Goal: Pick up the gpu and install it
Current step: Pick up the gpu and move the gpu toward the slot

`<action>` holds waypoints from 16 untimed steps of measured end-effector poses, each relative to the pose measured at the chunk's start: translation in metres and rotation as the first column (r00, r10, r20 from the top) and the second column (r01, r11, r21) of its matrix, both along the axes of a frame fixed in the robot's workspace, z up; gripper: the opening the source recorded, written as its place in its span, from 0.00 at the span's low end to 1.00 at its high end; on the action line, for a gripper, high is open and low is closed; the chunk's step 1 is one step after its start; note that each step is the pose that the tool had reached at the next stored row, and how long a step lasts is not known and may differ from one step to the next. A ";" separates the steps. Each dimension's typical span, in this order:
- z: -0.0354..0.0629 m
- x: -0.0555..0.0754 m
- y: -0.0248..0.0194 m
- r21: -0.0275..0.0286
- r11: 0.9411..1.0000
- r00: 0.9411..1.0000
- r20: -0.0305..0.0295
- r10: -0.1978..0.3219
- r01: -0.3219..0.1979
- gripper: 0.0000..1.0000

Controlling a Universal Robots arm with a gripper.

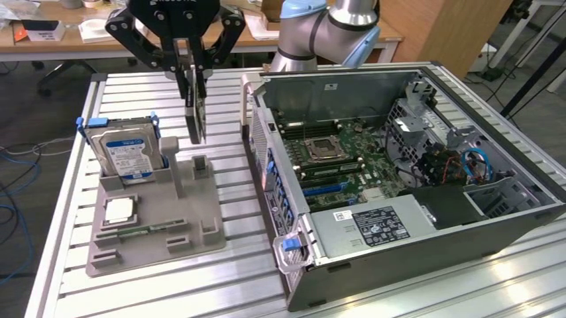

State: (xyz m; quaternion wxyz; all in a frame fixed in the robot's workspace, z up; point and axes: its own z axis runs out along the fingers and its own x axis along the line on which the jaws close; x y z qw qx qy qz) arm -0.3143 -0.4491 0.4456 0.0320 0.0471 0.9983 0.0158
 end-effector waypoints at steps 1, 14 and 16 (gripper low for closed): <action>0.0000 0.001 0.0000 0.000 1.000 1.000 0.000 0.000 0.000 0.26; 0.0000 0.007 0.0000 0.000 1.000 1.000 0.000 0.000 0.000 0.26; 0.0000 0.009 0.0000 0.000 1.000 1.000 0.000 0.000 0.000 0.26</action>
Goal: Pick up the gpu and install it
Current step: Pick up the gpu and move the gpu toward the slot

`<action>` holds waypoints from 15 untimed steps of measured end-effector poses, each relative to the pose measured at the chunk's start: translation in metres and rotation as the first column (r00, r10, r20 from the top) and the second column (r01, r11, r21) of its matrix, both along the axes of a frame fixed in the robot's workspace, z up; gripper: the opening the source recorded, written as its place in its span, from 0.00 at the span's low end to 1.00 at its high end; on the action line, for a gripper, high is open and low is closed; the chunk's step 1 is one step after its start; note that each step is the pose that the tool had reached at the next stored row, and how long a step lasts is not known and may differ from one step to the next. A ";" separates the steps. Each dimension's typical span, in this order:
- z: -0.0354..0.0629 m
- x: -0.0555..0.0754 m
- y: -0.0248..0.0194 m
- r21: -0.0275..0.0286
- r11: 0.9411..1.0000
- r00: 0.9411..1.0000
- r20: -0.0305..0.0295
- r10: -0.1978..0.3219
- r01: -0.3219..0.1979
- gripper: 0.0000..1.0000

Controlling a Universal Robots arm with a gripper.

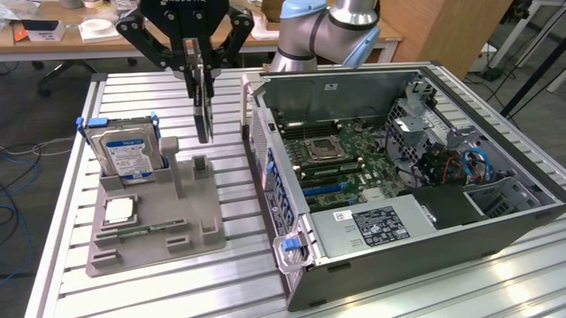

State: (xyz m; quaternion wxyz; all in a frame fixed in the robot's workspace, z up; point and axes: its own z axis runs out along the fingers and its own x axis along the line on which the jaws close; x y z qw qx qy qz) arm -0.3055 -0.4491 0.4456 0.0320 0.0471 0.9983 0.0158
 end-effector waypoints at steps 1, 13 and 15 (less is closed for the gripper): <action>0.0000 0.001 0.0000 0.000 1.000 1.000 0.000 0.000 0.000 0.26; 0.0000 0.006 0.0000 0.000 1.000 1.000 0.000 0.000 0.000 0.26; 0.0000 0.007 0.0000 0.000 1.000 1.000 0.000 0.000 0.000 0.26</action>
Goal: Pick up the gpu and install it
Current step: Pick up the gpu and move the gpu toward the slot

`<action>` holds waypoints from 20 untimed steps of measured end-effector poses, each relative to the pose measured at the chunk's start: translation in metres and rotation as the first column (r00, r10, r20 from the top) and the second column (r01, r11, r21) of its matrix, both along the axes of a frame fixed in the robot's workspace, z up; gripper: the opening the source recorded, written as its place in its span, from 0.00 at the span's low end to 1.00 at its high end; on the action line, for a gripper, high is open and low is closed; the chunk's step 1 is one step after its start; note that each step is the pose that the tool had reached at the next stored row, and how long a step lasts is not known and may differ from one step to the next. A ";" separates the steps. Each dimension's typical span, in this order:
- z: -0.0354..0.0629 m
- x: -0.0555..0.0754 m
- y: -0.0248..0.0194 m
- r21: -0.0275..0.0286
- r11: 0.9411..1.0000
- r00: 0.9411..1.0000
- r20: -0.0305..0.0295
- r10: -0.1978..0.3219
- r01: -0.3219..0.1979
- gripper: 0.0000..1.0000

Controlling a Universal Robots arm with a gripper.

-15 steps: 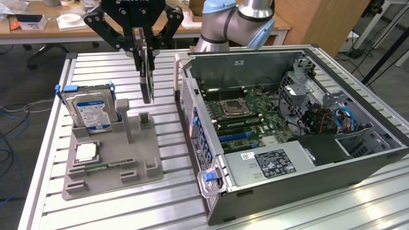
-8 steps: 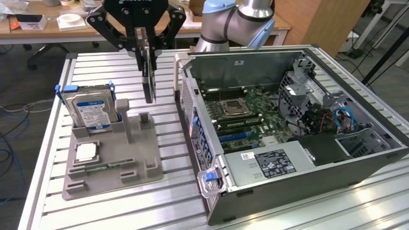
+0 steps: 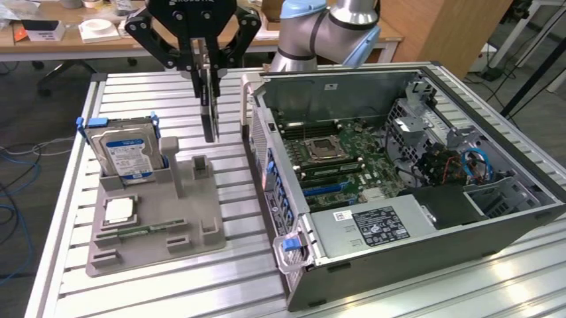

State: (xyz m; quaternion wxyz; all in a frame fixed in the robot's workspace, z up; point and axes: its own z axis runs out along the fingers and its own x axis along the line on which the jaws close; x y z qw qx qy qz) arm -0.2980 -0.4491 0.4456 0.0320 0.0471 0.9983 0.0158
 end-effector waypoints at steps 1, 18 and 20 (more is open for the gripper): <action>0.0000 0.001 0.0000 0.000 1.000 1.000 0.000 0.000 0.000 0.26; 0.0000 0.010 0.0000 0.000 1.000 1.000 0.000 0.000 0.000 0.26; 0.0000 0.010 0.0000 0.000 1.000 1.000 0.000 0.000 0.000 0.26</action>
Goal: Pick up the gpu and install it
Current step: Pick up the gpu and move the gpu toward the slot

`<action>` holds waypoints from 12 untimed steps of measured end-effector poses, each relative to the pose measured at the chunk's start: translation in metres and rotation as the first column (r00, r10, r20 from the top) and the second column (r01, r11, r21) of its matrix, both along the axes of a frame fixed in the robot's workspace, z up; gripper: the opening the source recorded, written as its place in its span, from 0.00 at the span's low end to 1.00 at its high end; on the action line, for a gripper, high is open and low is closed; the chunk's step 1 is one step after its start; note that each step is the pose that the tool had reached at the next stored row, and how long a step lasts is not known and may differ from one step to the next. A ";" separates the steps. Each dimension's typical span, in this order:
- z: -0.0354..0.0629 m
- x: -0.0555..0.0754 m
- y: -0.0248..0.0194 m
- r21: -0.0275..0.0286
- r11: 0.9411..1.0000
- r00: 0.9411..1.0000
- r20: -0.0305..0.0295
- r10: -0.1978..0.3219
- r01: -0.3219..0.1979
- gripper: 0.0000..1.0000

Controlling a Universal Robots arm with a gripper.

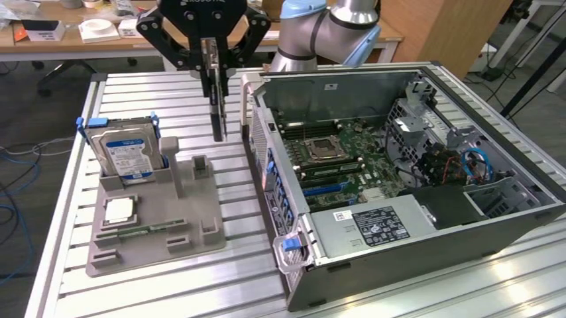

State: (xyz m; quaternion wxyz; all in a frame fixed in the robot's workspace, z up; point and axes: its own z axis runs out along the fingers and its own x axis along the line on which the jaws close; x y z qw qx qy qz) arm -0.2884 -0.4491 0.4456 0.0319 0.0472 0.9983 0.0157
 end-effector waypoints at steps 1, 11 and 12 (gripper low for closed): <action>0.0000 0.000 0.0000 0.000 1.000 1.000 0.000 0.000 0.000 0.26; -0.0002 0.001 0.0000 0.000 1.000 1.000 0.000 0.000 0.000 0.26; -0.0002 0.001 0.0000 0.000 1.000 1.000 0.000 0.000 0.000 0.26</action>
